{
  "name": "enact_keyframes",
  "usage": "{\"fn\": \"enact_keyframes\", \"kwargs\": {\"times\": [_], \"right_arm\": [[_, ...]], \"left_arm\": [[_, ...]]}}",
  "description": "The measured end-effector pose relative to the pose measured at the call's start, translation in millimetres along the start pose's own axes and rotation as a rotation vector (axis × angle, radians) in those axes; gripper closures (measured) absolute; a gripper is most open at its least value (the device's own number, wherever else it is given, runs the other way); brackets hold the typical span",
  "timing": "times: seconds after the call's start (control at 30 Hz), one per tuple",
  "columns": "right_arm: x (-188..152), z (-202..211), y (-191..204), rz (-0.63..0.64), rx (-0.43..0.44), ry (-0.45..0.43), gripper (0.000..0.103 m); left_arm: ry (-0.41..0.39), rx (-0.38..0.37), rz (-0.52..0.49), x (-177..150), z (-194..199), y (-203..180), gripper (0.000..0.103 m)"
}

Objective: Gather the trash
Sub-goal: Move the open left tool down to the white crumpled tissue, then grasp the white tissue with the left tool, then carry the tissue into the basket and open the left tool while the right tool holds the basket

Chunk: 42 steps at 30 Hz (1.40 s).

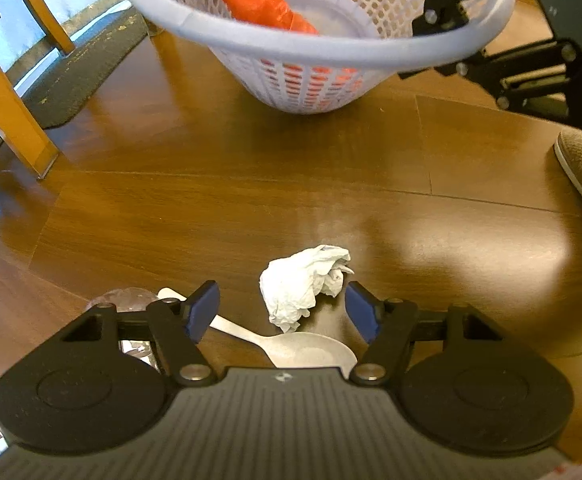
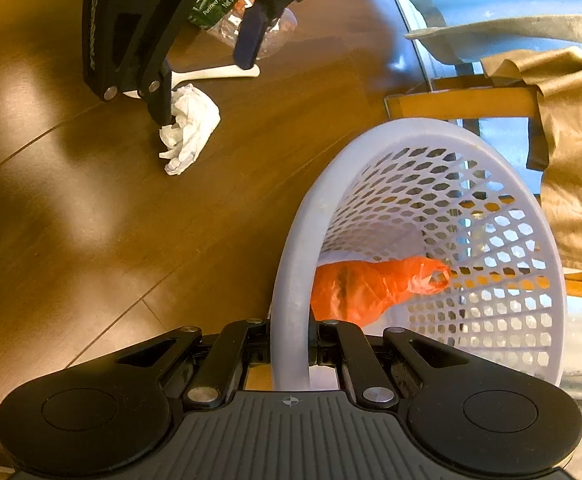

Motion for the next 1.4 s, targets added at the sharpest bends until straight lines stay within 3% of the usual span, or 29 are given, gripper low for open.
{"fn": "enact_keyframes", "kwargs": {"times": [0.23,0.67,0.8,1.2,1.4], "right_arm": [[-3,1,-1,-0.013,0.003,0.001,0.101],[-3,0,-2,-0.026,0.006,0.002,0.101],[-4,0,-1,-0.029,0.006,0.003,0.101],[-2,-1,-1,-0.03,0.008,0.005,0.101],[-1,-2,0,-0.026,0.009,0.005,0.101]], "left_arm": [[0.01,-0.005,-0.006,-2,-12,2,0.044],[0.03,-0.014,-0.029,-5,-22,0,0.078],[0.034,-0.016,-0.011,-6,-21,-1,0.082],[0.021,0.012,0.02,2,3,12,0.084],[-0.025,0.042,0.019,14,40,21,0.084]]}}
Point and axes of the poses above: each gripper's, at about its wrist camera, not at the fingertips, and z roughly against the way its jaws point, y to its left, x to its top, the point moved 10 cm from there along -z, roughly the way its jaws point, and after that the axes turned 10 degrees about -z, right-handed, at the moved point
